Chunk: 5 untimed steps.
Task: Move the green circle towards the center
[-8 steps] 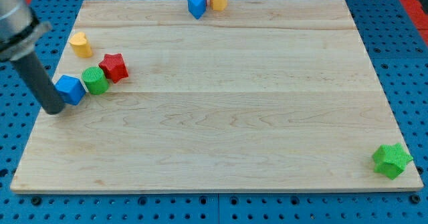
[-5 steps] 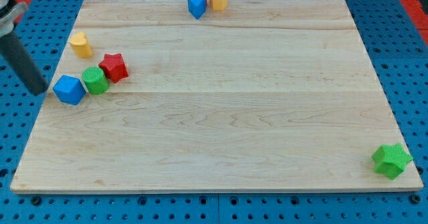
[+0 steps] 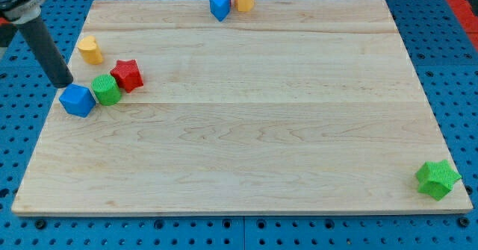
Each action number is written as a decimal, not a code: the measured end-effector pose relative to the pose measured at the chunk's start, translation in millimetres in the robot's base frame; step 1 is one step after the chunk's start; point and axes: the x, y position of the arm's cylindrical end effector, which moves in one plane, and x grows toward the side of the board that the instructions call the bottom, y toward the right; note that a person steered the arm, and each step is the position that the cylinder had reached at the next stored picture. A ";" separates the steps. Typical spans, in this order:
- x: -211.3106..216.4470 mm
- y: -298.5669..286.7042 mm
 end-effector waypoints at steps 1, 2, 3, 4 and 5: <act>12.9 22.9; 13.1 49.2; 12.0 65.6; 6.1 77.8; 4.6 96.6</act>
